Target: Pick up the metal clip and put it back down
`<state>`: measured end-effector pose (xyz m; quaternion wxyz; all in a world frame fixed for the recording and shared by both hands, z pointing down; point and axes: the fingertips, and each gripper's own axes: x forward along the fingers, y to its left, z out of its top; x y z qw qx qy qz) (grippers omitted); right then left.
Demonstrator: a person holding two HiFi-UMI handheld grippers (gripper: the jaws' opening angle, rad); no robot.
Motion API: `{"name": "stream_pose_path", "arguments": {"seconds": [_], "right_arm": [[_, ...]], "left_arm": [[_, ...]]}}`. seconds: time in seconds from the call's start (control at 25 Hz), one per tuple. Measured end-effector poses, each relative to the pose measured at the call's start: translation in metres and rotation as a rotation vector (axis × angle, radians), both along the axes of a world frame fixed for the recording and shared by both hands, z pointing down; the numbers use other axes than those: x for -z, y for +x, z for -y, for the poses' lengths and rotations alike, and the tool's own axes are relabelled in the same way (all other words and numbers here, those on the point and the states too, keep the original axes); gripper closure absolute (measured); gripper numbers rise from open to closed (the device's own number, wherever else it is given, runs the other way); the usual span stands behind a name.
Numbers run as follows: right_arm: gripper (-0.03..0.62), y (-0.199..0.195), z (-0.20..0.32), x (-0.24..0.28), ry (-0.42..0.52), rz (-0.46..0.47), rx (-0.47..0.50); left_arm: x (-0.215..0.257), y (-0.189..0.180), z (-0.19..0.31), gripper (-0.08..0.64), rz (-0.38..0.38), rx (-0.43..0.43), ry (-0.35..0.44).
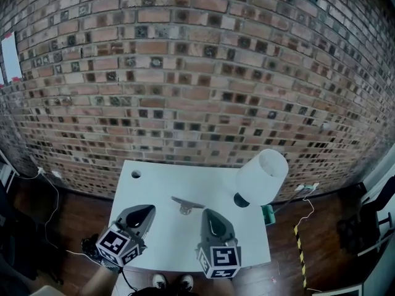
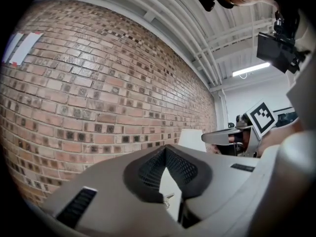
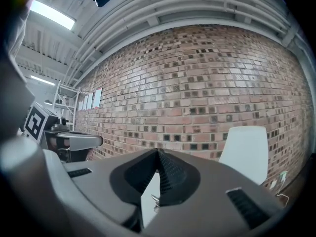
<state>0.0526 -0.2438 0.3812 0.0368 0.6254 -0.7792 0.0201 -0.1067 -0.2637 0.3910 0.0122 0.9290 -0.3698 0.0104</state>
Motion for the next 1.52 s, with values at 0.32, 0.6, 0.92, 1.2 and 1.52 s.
{"name": "stream_pose_path", "arguments": {"seconds": [0.32,0.6,0.92,1.2,1.52], "right_arm": [[0.607,-0.004,-0.024,-0.005,-0.006,0.014,-0.056],[0.607,-0.011,-0.068,-0.011,-0.021,0.028,-0.022],[0.607,0.009,-0.18,-0.008,0.009,0.033,0.027],[0.607,0.039,-0.317,-0.005,0.009,0.03,0.068],[0.607,0.042,-0.422,0.008,0.015,0.032,0.116]], "left_arm": [[-0.017,-0.01,-0.018,0.555,0.03,-0.042,-0.027],[-0.018,-0.011,-0.063,0.555,0.05,-0.033,-0.018],[-0.012,0.007,-0.171,0.555,0.059,0.02,0.015],[-0.014,0.027,-0.316,0.555,0.065,0.093,0.008],[0.007,0.03,-0.421,0.555,0.075,0.141,0.037]]}}
